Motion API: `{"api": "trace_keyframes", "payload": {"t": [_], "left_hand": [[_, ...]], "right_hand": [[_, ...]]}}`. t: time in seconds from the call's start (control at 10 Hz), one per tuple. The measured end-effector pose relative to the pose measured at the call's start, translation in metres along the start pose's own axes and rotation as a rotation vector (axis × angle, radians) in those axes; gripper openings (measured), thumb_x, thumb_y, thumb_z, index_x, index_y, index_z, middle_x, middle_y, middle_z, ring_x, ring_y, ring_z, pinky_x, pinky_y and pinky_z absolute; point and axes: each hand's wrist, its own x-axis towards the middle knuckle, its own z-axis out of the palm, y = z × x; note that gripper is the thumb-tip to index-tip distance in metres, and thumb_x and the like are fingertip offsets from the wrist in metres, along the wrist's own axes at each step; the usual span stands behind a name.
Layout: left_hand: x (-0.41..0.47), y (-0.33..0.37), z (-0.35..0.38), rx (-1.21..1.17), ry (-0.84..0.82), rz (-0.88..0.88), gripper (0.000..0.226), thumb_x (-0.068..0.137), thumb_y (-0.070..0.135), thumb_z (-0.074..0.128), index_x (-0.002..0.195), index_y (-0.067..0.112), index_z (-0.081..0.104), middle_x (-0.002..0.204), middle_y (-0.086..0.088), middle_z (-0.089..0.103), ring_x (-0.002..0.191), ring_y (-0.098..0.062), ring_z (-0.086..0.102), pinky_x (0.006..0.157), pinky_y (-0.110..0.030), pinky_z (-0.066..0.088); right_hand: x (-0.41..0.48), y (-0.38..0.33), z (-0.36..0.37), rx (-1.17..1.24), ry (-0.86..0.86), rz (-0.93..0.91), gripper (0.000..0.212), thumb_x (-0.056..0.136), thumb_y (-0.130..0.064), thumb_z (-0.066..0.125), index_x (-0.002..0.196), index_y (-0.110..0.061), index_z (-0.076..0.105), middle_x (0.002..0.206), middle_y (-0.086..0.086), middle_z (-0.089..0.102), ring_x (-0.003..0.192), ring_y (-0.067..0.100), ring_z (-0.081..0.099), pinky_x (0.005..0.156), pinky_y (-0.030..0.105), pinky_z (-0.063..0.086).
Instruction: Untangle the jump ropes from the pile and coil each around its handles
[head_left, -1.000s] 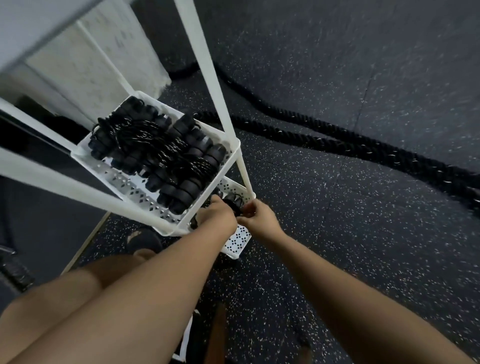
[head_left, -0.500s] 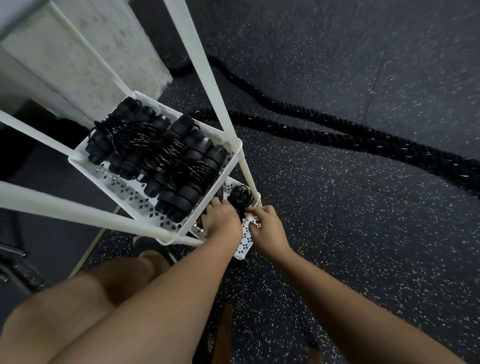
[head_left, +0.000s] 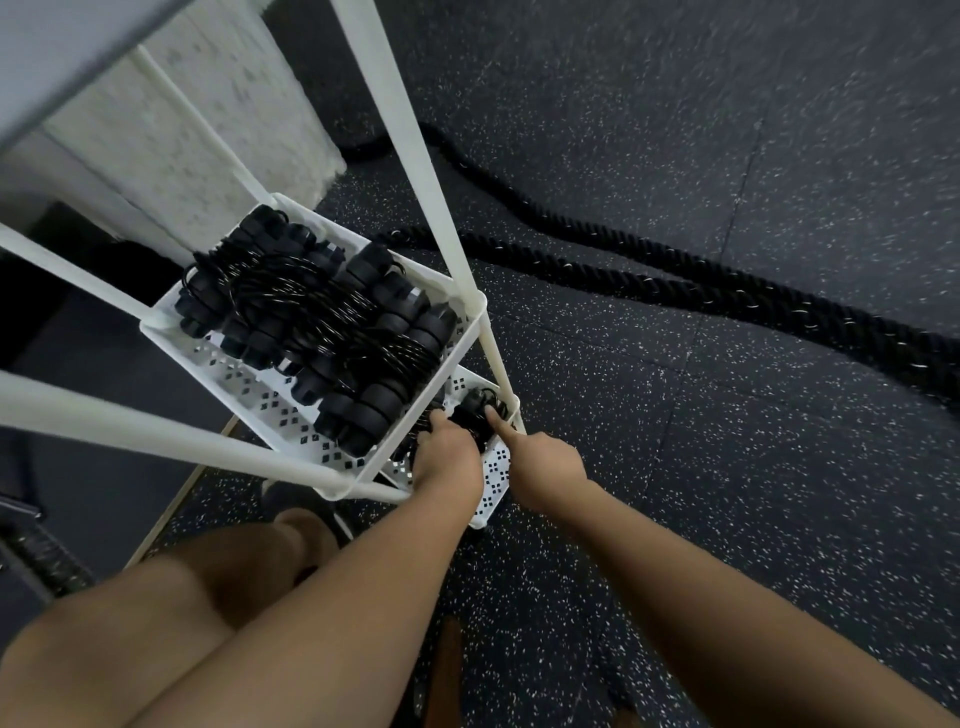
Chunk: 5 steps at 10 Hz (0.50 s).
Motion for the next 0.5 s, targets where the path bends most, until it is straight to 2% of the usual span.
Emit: {"api": "trace_keyframes", "payload": {"t": [0.1, 0.2, 0.3, 0.4, 0.5], "left_hand": [[0.000, 0.004, -0.002, 0.051, -0.056, 0.015, 0.048, 0.112, 0.020, 0.031, 0.160, 0.017, 0.029, 0.157, -0.015, 0.042, 0.136, -0.041, 0.051, 0.104, -0.056, 0.047], [-0.003, 0.000, 0.000, 0.075, -0.023, 0.079, 0.077, 0.103, 0.023, 0.067, 0.164, 0.008, 0.022, 0.160, -0.013, 0.031, 0.138, -0.036, 0.049, 0.105, -0.052, 0.054], [-0.024, -0.006, -0.017, -0.089, 0.013, 0.161, 0.080, 0.102, 0.040, 0.067, 0.162, 0.007, 0.026, 0.157, -0.012, 0.032, 0.138, -0.037, 0.050, 0.109, -0.051, 0.051], [-0.048, -0.016, -0.028, -0.182, -0.044, 0.304, 0.073, 0.104, 0.042, 0.063, 0.162, 0.013, 0.031, 0.161, -0.012, 0.031, 0.143, -0.035, 0.047, 0.115, -0.048, 0.045], [-0.083, -0.038, -0.047, -0.142, -0.182, 0.427, 0.069, 0.102, 0.048, 0.064, 0.161, 0.023, 0.039, 0.161, -0.006, 0.042, 0.142, -0.028, 0.051, 0.114, -0.043, 0.045]], "right_hand": [[0.002, 0.001, 0.002, 0.064, -0.011, 0.016, 0.097, 0.096, -0.004, 0.045, 0.168, -0.052, 0.002, 0.082, 0.002, 0.053, 0.064, 0.021, 0.057, 0.048, 0.033, 0.036], [0.004, 0.007, 0.001, 0.163, 0.025, -0.008, 0.086, 0.098, -0.010, 0.049, 0.168, -0.049, 0.017, 0.118, 0.010, 0.066, 0.091, 0.028, 0.068, 0.060, 0.036, 0.048], [-0.002, 0.012, -0.003, 0.226, 0.082, -0.069, 0.078, 0.100, -0.018, 0.057, 0.166, -0.046, 0.026, 0.134, 0.006, 0.064, 0.109, 0.028, 0.068, 0.078, 0.043, 0.060], [-0.015, 0.016, -0.006, 0.240, 0.121, -0.094, 0.072, 0.099, -0.025, 0.060, 0.164, -0.041, 0.032, 0.127, 0.003, 0.067, 0.105, 0.025, 0.069, 0.083, 0.045, 0.061], [-0.039, 0.014, -0.022, 0.249, 0.189, -0.172, 0.061, 0.099, -0.028, 0.062, 0.158, -0.032, 0.045, 0.124, 0.000, 0.069, 0.108, 0.023, 0.070, 0.088, 0.044, 0.060]]}}
